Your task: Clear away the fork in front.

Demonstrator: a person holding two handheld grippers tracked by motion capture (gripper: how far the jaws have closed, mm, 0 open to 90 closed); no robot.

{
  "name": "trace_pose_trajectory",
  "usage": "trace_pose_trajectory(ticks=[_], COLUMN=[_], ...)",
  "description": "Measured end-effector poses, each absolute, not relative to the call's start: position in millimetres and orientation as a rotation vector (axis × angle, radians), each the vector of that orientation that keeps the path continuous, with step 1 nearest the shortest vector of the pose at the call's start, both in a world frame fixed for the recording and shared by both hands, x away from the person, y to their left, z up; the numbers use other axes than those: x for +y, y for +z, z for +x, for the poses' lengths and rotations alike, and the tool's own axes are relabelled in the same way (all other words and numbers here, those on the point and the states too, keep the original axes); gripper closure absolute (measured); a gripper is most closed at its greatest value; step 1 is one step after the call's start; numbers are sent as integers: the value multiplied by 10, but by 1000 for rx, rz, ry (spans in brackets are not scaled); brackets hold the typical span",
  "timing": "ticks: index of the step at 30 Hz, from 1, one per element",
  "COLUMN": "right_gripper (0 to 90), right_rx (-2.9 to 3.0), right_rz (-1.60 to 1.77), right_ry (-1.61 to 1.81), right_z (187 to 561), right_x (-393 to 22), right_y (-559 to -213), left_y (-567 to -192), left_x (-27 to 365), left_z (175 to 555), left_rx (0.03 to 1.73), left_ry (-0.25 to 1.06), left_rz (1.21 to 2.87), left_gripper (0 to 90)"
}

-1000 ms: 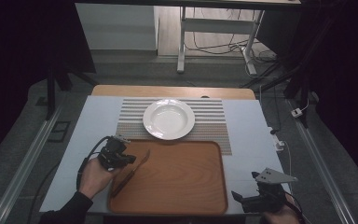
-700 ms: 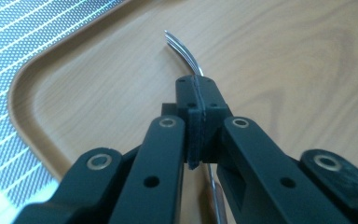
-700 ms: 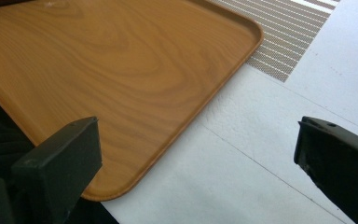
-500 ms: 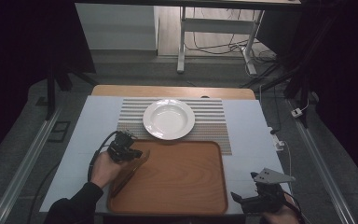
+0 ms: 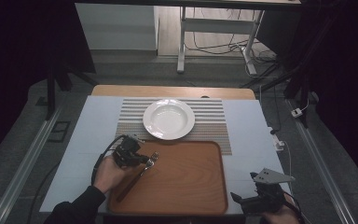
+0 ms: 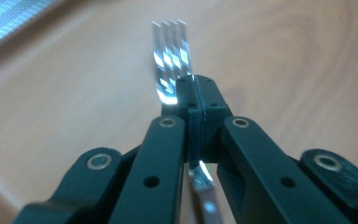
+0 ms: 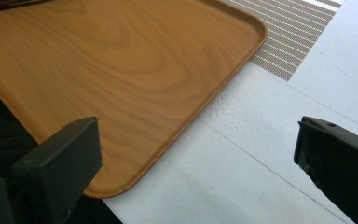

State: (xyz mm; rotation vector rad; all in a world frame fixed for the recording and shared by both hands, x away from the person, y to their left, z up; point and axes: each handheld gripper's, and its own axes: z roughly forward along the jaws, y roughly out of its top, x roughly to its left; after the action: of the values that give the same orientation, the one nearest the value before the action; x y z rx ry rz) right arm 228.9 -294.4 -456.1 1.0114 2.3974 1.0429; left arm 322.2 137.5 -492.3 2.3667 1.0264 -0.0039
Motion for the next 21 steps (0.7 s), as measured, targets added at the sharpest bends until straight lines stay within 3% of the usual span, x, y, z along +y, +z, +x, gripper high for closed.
trace_pose_trajectory(ticks=[8,21], right_gripper=[13,14], right_rx=[2396,2398], right_rz=[1008,1007], right_ry=[1039,1040], right_z=[2286,2286], right_x=[-2938,-2940], right_y=[-4562,-4562], left_y=[-5066,-5082], left_x=[1247,1562], left_z=[3098,3132], left_rx=[1009,1159], left_ry=[9,-10], left_rz=[2511,2479], left_gripper=[889,888])
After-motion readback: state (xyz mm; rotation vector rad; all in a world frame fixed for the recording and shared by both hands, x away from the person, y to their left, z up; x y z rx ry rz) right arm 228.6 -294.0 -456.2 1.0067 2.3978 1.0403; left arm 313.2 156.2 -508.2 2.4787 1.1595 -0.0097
